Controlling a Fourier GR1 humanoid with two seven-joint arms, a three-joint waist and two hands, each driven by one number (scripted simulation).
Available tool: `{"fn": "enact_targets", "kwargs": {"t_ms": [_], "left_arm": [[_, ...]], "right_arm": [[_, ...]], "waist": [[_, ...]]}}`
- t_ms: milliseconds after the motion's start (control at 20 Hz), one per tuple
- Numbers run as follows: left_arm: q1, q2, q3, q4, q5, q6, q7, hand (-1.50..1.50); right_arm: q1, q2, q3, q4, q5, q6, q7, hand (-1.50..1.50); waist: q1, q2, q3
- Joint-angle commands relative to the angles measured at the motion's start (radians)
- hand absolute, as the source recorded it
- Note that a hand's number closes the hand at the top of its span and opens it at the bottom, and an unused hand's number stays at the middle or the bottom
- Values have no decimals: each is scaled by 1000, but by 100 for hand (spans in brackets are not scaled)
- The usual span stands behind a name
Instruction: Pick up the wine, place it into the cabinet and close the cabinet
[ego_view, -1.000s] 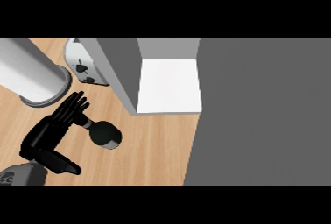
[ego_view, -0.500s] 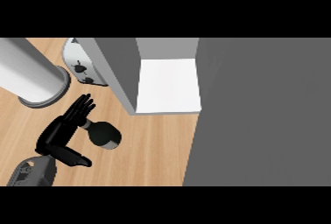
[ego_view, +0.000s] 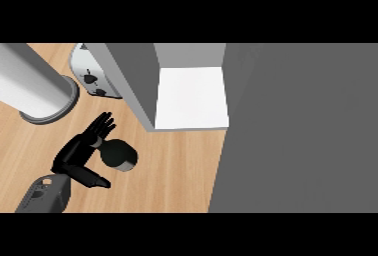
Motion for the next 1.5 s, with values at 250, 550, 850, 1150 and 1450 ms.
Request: {"fn": "enact_targets", "kwargs": {"t_ms": [250, 550, 850, 1150, 1450], "left_arm": [[-59, -1, -36, 182, -42, -74, -152, -150], [-66, -9, -65, 222, -67, -57, -230, -150], [-88, -26, -30, 232, 13, -108, -197, 150], [-107, -55, -64, 236, -25, -19, -245, 150], [-34, -81, -51, 196, -18, 127, -344, 150]], "right_arm": [[23, -58, -5, -196, 87, -13, 103, -150], [8, -47, -18, -170, 52, -31, 77, -150], [47, -75, 20, -170, 77, -46, 32, -150], [40, -92, 56, -204, 98, -63, 74, -150], [90, -105, 63, -177, 84, -77, -1, -150]], "waist": [[-3, 0, -1], [4, 1, 0], [2, -3, 0], [3, -4, 0], [14, -6, 1]]}}
